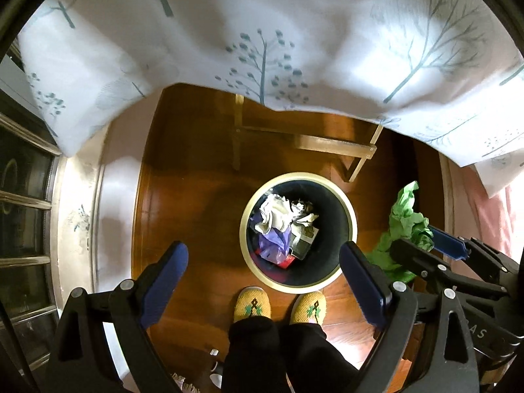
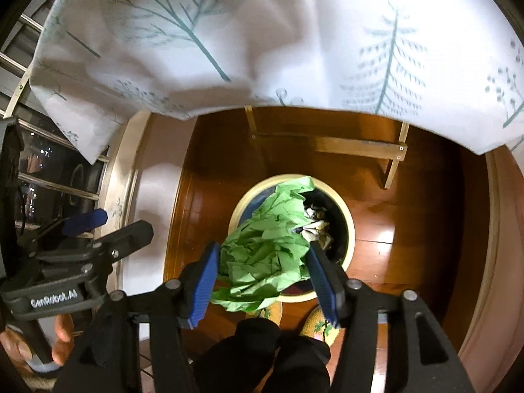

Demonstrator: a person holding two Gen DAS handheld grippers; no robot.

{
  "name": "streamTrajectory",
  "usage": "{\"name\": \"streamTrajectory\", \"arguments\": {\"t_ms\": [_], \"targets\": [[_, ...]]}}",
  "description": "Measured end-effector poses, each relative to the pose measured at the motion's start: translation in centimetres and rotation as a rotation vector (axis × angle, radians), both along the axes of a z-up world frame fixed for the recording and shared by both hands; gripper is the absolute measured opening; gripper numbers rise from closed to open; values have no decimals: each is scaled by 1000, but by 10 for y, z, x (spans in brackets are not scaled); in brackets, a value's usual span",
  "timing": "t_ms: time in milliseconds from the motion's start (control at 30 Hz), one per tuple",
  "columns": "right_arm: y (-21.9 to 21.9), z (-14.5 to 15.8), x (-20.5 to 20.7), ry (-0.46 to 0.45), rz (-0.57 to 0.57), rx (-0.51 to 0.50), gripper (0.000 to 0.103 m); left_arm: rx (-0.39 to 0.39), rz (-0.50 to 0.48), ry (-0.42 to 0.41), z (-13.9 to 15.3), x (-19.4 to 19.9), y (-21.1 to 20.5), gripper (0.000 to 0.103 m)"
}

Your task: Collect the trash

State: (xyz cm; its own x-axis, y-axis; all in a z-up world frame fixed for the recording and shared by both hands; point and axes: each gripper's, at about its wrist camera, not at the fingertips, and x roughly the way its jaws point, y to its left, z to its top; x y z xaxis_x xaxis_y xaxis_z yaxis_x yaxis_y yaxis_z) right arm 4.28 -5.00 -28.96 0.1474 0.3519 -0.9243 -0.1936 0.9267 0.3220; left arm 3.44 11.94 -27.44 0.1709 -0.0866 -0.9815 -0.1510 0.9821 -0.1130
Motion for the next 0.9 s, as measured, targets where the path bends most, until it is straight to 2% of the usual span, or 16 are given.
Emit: {"name": "streamTrajectory", "arguments": {"t_ms": [200,500,700,900], "targets": [[4,13,-3,-37,-5,-38,73,6,-6,-21,21,-1,2,92],[-7,38,-6,-51,-43,-70,73,6,-10,-37,57,-2,-2,92],[-16,85,-10,-62,-73,-61,73,10,-18,-69,105,-6,-6,92],[-21,151,-17,-113,-66,-48,73,12,-20,-133,177,-9,-8,92]]}}
